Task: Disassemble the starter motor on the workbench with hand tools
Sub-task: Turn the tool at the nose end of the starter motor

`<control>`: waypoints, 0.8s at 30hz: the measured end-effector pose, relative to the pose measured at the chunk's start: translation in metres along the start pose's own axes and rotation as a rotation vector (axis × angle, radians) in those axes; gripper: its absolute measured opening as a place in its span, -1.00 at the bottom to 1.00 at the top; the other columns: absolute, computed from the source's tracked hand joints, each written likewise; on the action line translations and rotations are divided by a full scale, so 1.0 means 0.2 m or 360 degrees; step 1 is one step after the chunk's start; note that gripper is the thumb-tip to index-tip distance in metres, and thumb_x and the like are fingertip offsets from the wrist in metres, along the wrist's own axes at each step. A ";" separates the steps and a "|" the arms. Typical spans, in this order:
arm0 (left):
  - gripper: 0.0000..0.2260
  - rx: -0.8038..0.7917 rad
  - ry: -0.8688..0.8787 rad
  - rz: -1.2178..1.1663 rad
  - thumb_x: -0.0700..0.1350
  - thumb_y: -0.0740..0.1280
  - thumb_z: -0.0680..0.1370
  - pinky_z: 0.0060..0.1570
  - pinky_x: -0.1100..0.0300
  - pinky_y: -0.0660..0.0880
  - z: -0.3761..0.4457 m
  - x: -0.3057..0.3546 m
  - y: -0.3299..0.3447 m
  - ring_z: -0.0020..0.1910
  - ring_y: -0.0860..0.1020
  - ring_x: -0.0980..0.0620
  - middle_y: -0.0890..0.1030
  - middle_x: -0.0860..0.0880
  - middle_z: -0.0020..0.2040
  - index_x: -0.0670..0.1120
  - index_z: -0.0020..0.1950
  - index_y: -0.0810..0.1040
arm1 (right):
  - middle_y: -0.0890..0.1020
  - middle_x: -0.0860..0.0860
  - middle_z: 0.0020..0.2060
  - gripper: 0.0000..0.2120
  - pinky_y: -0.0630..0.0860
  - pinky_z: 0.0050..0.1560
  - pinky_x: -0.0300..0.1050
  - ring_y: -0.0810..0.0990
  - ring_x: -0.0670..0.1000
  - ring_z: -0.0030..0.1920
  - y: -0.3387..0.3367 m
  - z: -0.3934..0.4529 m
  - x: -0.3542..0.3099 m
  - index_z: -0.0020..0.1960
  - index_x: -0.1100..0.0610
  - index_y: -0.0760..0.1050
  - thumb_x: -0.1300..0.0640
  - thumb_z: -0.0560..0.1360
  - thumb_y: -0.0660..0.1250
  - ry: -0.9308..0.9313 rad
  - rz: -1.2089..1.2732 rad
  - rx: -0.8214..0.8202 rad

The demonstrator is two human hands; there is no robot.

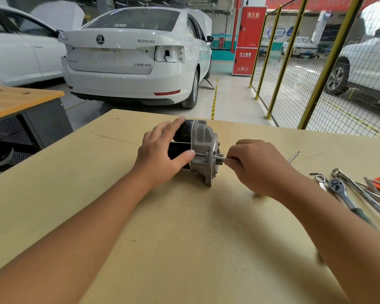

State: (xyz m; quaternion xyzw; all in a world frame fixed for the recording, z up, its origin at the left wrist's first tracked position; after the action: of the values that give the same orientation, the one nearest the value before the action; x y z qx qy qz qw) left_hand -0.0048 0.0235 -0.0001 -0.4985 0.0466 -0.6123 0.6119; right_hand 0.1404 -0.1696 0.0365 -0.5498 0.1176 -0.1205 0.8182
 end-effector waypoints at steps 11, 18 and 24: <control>-0.26 0.0015 0.0011 0.0020 0.28 0.32 0.45 0.37 0.04 0.28 0.00 -0.01 0.01 0.44 0.29 -0.05 0.33 0.08 0.55 0.26 0.63 0.21 | 0.55 -0.08 -0.23 -0.89 0.50 -0.21 -0.01 0.53 0.08 -0.19 -0.03 -0.01 -0.02 -0.08 0.03 0.58 0.00 0.55 0.42 0.0013 0.0104 0.0167; -0.25 0.0021 0.0016 0.0017 0.28 0.33 0.45 0.39 0.01 0.30 0.00 -0.01 0.01 0.43 0.31 -0.05 0.34 0.07 0.54 0.25 0.63 0.22 | 0.50 0.05 -0.23 -0.74 0.50 -0.11 0.05 0.51 0.12 -0.20 -0.01 0.01 0.00 -0.10 0.21 0.64 0.08 0.63 0.29 -0.0023 0.0226 0.0113; -0.25 0.0018 0.0007 0.0014 0.29 0.33 0.45 0.42 -0.04 0.33 0.00 -0.01 0.01 0.43 0.31 -0.07 0.34 0.06 0.54 0.26 0.63 0.21 | 0.52 -0.03 -0.15 -0.80 0.52 -0.10 0.06 0.55 0.12 -0.16 0.00 0.01 -0.01 -0.04 0.11 0.64 0.01 0.60 0.32 -0.0032 0.0074 0.0124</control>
State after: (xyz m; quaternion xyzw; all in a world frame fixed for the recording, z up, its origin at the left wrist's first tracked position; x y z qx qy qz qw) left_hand -0.0038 0.0252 -0.0021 -0.4933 0.0467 -0.6110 0.6174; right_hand 0.1396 -0.1678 0.0372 -0.5157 0.1172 -0.1006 0.8427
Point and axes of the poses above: each hand's wrist, its own z-axis towards the middle knuckle, its own y-axis out of the palm, x = y × z, the point moved 1 cm from there along z, towards the middle knuckle
